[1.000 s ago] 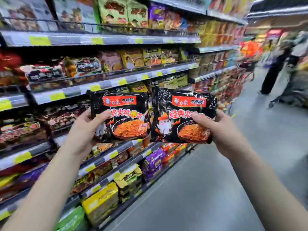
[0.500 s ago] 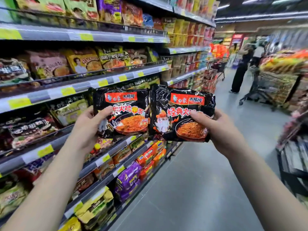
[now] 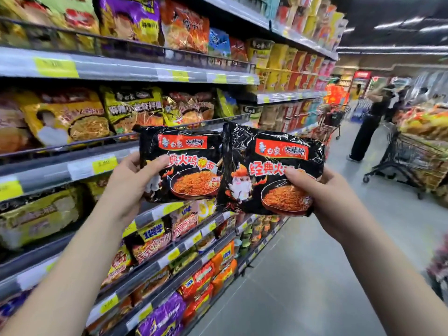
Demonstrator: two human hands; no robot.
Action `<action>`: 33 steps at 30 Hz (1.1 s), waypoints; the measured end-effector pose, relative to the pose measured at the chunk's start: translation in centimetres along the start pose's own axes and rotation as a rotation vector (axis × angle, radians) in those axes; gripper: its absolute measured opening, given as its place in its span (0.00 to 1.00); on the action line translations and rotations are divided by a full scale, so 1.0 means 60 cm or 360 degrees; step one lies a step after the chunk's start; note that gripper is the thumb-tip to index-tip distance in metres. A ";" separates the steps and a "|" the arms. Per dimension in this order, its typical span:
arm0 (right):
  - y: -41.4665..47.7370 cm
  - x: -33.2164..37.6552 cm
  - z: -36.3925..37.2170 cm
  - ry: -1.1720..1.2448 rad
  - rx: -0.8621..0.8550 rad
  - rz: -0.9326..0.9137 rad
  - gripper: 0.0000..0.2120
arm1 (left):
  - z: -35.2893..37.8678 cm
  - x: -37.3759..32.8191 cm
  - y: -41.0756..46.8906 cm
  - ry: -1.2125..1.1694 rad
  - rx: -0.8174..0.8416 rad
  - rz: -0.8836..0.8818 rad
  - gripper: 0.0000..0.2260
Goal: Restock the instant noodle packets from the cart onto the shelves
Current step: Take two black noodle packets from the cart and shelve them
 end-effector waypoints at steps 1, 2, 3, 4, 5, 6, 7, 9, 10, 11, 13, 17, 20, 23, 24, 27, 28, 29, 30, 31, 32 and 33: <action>0.019 -0.005 -0.003 0.0005 -0.0001 0.0008 0.32 | 0.017 0.009 0.015 0.0002 0.0001 -0.0005 0.15; 0.038 -0.013 -0.008 0.0012 0.0003 0.0009 0.32 | 0.035 0.017 0.026 0.0002 0.0015 -0.0007 0.14; 0.057 -0.020 -0.011 0.0023 0.0006 0.0019 0.31 | 0.051 0.026 0.035 0.0008 0.0032 -0.0016 0.13; 0.077 -0.028 -0.015 0.0040 0.0012 0.0027 0.31 | 0.065 0.035 0.045 0.0018 0.0041 -0.0030 0.13; 0.097 -0.036 -0.017 0.0060 0.0027 0.0039 0.30 | 0.077 0.045 0.054 0.0033 0.0038 -0.0043 0.13; 0.119 -0.046 -0.020 0.0074 0.0051 0.0044 0.29 | 0.087 0.055 0.062 0.0056 0.0024 -0.0051 0.13; 0.140 -0.057 -0.023 0.0088 0.0069 0.0060 0.28 | 0.096 0.064 0.070 0.0087 0.0008 -0.0060 0.12; 0.188 -0.081 -0.030 0.0120 0.0112 0.0092 0.26 | 0.115 0.080 0.087 0.0128 -0.0020 -0.0057 0.11; 0.214 -0.095 -0.034 0.0127 0.0133 0.0095 0.26 | 0.124 0.087 0.095 0.0140 -0.0039 -0.0050 0.11; 0.240 -0.107 -0.035 0.0127 0.0149 0.0103 0.28 | 0.134 0.093 0.101 0.0143 -0.0064 -0.0047 0.11; 0.295 -0.129 -0.033 0.0137 0.0215 0.0132 0.35 | 0.150 0.109 0.119 0.0160 -0.0150 -0.0038 0.15; 0.409 -0.145 -0.020 0.0236 0.0411 0.0120 0.28 | 0.196 0.137 0.153 0.0154 -0.0314 0.0020 0.16; 0.502 -0.152 -0.016 0.0278 0.0560 0.0082 0.22 | 0.248 0.144 0.174 0.0118 -0.0482 0.0083 0.20; 0.587 -0.153 -0.013 0.0282 0.0679 0.0102 0.16 | 0.292 0.150 0.191 0.0169 -0.0596 0.0088 0.21; 0.613 -0.154 -0.011 0.0282 0.0736 0.0096 0.16 | 0.300 0.153 0.198 0.0182 -0.0632 0.0090 0.21; 0.675 -0.162 0.006 0.0331 0.0864 0.0135 0.14 | 0.328 0.160 0.209 0.0199 -0.0751 0.0083 0.20; 0.690 -0.167 0.013 0.0345 0.0903 0.0145 0.14 | 0.335 0.160 0.210 0.0215 -0.0782 0.0088 0.20; 0.703 -0.171 0.021 0.0364 0.0936 0.0156 0.15 | 0.341 0.159 0.211 0.0227 -0.0821 0.0091 0.19; 0.715 -0.176 0.030 0.0376 0.0960 0.0165 0.16 | 0.342 0.159 0.212 0.0253 -0.0867 0.0083 0.19; 0.723 -0.179 0.040 0.0384 0.0984 0.0180 0.17 | 0.342 0.157 0.212 0.0252 -0.0910 0.0085 0.22; 0.731 -0.182 0.050 0.0391 0.1018 0.0188 0.17 | 0.342 0.154 0.213 0.0236 -0.0948 0.0097 0.28; 0.737 -0.183 0.060 0.0399 0.1058 0.0195 0.17 | 0.344 0.148 0.213 0.0239 -0.0983 0.0118 0.34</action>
Point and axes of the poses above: each hand's wrist, its own y-axis towards the middle knuckle, its own z-axis out of the palm, x = y × z, the point moved 4 cm from there along y, towards the middle knuckle, and after that the axes turned 14 degrees about -x, right-handed, at the moved point
